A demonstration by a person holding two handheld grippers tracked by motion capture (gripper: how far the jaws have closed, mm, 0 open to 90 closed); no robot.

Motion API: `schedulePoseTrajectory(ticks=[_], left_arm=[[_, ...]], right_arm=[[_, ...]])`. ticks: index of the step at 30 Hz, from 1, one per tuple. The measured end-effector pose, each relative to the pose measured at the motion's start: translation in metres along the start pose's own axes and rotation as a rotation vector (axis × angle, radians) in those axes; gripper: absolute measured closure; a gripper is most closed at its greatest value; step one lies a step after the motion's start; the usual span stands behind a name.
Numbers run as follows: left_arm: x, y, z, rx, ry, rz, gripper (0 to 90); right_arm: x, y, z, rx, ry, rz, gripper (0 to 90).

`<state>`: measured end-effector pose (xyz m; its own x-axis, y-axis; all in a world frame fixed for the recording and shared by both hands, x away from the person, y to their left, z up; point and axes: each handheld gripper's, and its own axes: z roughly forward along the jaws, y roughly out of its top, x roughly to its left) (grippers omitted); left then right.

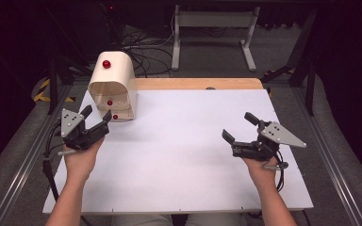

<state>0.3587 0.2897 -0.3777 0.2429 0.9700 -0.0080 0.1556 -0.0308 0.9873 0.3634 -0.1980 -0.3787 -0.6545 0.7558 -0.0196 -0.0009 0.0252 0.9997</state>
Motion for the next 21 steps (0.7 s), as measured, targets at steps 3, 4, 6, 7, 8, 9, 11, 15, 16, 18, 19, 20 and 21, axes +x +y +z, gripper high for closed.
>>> schedulePoseTrajectory(ticks=[3, 4, 6, 7, 8, 9, 11, 15, 16, 18, 19, 20, 21], left_arm=[[-0.001, 0.000, -0.002, 0.005, -0.004, 0.004, 28.1], [-0.001, -0.001, -0.002, 0.004, -0.008, 0.006, 27.3], [-0.002, 0.000, -0.003, 0.013, -0.010, 0.016, 26.4], [-0.003, -0.001, -0.003, 0.010, -0.007, 0.017, 25.1], [-0.003, -0.001, -0.004, 0.013, -0.009, 0.022, 24.1], [-0.004, -0.001, -0.005, 0.012, -0.011, 0.024, 23.5], [-0.005, -0.001, -0.006, 0.009, -0.015, 0.028, 22.3], [-0.007, 0.001, -0.009, 0.005, -0.026, 0.034, 19.0], [-0.008, 0.001, -0.010, 0.004, -0.030, 0.036, 17.7], [-0.009, 0.001, -0.011, 0.004, -0.035, 0.044, 15.6], [-0.010, 0.001, -0.012, 0.000, -0.036, 0.043, 15.0], [-0.011, 0.001, -0.013, 0.001, -0.039, 0.042, 14.3], [-0.011, 0.001, -0.013, 0.001, -0.041, 0.042, 13.7]], right_arm=[[0.000, 0.000, 0.002, 0.001, 0.003, 0.000, 2.3], [0.000, 0.000, 0.002, 0.003, 0.003, -0.001, 2.3], [0.001, -0.001, 0.002, 0.005, 0.006, 0.000, 2.3], [0.001, -0.001, 0.002, 0.008, 0.006, 0.001, 2.3], [0.001, -0.001, 0.002, 0.009, 0.006, 0.001, 2.3], [0.001, -0.001, 0.002, 0.009, 0.005, 0.001, 2.3], [0.001, -0.001, 0.002, 0.007, 0.003, -0.001, 2.3], [0.000, -0.001, 0.000, 0.005, 0.001, 0.002, 2.3], [0.000, -0.001, 0.000, 0.004, 0.002, 0.001, 2.3], [0.001, -0.001, 0.001, 0.004, 0.004, 0.002, 2.3], [0.001, -0.001, 0.001, 0.004, 0.005, 0.000, 2.2], [0.001, -0.001, 0.001, 0.007, 0.003, -0.001, 2.2], [0.001, -0.001, 0.001, 0.006, 0.005, -0.001, 2.1]])
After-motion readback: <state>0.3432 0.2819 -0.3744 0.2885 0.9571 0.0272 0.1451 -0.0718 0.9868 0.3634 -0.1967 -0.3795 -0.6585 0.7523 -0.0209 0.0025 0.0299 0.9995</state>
